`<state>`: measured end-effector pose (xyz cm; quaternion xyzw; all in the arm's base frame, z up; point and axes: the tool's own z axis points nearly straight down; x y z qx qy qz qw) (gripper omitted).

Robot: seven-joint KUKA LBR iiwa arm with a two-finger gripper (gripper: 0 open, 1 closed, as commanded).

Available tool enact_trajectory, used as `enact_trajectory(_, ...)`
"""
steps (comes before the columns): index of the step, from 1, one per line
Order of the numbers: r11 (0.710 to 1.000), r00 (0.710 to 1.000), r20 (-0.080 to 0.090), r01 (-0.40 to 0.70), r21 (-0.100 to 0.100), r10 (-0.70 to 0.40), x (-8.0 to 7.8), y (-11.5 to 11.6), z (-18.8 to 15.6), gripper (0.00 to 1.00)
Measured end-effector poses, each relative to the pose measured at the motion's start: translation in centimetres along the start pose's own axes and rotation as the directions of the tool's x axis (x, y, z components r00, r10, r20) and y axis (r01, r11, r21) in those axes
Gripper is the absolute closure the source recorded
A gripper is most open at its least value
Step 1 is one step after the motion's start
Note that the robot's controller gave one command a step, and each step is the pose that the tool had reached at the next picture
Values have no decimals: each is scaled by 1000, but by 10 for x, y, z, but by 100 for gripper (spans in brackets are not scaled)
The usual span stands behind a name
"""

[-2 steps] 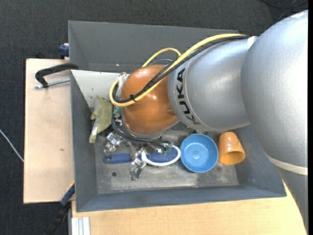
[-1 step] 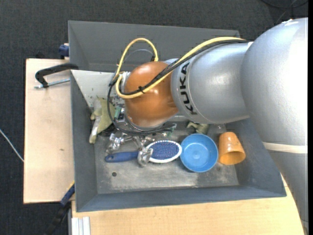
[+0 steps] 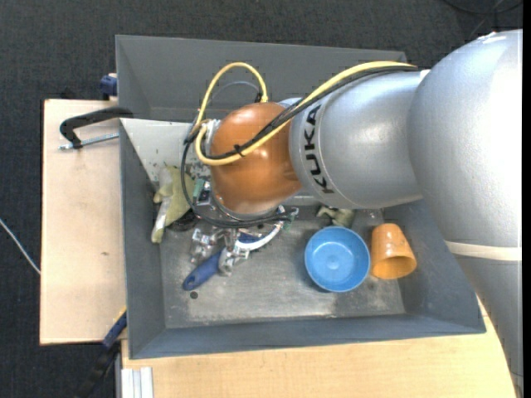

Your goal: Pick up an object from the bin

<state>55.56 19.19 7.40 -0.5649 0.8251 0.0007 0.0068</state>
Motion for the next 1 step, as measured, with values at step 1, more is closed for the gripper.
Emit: enact_trajectory(1,1000,1000,-2,-19,3,19,-8,-26,-130,100)
